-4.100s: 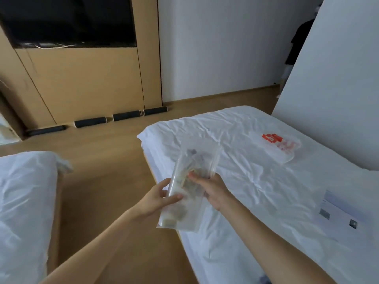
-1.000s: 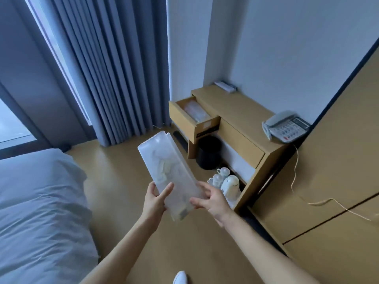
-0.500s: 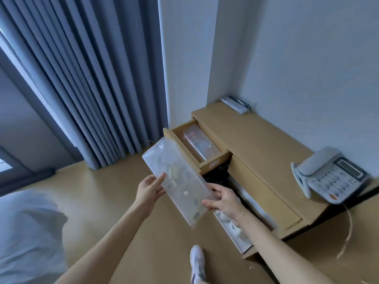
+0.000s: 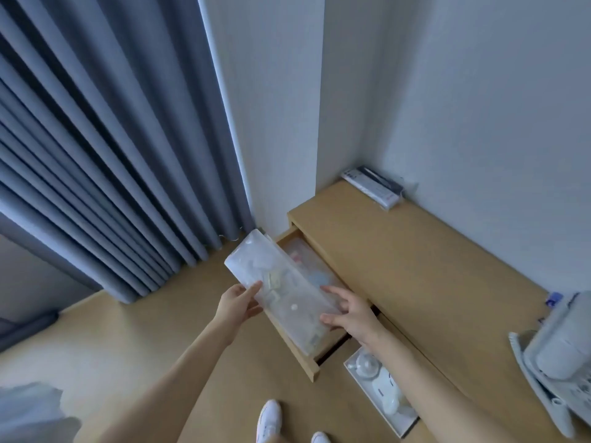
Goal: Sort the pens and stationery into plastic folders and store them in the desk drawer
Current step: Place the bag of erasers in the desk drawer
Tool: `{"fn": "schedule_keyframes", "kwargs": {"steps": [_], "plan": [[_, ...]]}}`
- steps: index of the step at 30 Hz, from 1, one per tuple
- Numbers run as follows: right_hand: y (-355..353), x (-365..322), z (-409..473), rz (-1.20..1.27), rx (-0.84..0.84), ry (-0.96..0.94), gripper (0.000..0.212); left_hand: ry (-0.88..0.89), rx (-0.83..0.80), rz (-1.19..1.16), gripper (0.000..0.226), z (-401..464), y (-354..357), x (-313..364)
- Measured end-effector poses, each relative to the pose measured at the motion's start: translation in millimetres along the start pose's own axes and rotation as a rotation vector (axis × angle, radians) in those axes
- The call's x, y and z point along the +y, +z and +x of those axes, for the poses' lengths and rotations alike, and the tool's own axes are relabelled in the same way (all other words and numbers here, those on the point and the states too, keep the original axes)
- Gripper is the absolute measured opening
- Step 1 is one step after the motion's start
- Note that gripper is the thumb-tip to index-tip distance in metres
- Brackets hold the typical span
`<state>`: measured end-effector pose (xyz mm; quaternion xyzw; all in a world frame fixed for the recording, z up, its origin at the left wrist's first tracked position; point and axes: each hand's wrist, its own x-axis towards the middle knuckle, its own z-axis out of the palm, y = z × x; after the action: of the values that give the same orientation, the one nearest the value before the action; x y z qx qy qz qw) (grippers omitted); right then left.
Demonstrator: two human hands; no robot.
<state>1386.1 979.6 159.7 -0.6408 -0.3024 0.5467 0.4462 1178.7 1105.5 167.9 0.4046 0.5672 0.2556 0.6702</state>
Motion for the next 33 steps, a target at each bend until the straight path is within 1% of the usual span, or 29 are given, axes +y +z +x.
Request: {"fn": "schedule_keyframes", "kwargs": {"steps": [4, 8, 9, 11, 12, 13, 15, 17, 19, 21, 25, 29, 33], "plan": [[-8, -5, 29, -0.002, 0.123, 0.042, 0.059, 0.010, -0.094, 0.239, 0.030, 55, 5, 15], [-17, -7, 46, -0.033, 0.210, 0.087, 0.057, 0.041, -0.162, 0.288, 0.033, 100, 15, 31], [-18, -7, 48, -0.037, 0.230, 0.104, 0.057, 0.034, -0.173, 0.294, 0.040, 111, 14, 36], [-19, -9, 50, -0.050, 0.252, 0.139, 0.056, 0.013, -0.191, 0.301, 0.064, 135, 11, 41], [-19, -9, 51, -0.056, 0.254, 0.157, 0.056, 0.022, -0.204, 0.356, 0.073, 146, 10, 43], [-19, -8, 52, -0.059, 0.257, 0.175, 0.055, 0.051, -0.222, 0.456, 0.076, 153, 9, 47], [-21, -4, 53, -0.068, 0.258, 0.211, 0.055, 0.172, -0.253, 0.699, 0.070, 163, 12, 52], [-21, 0, 52, -0.104, 0.237, 0.255, 0.055, 0.304, -0.298, 0.854, 0.057, 169, 16, 57], [-21, 4, 51, -0.162, 0.203, 0.287, 0.054, 0.358, -0.383, 1.023, 0.043, 176, 18, 59], [-18, 7, 52, -0.204, 0.168, 0.305, 0.054, 0.357, -0.425, 1.148, 0.037, 182, 15, 59], [-15, 7, 56, -0.256, 0.138, 0.320, 0.060, 0.360, -0.439, 1.198, 0.033, 192, 10, 61], [-12, 2, 62, -0.351, 0.064, 0.353, 0.063, 0.369, -0.429, 1.254, 0.035, 199, 11, 61], [-4, -1, 64, -0.536, 0.048, 0.381, 0.063, 0.385, -0.403, 1.314, 0.028, 206, 15, 62]]}}
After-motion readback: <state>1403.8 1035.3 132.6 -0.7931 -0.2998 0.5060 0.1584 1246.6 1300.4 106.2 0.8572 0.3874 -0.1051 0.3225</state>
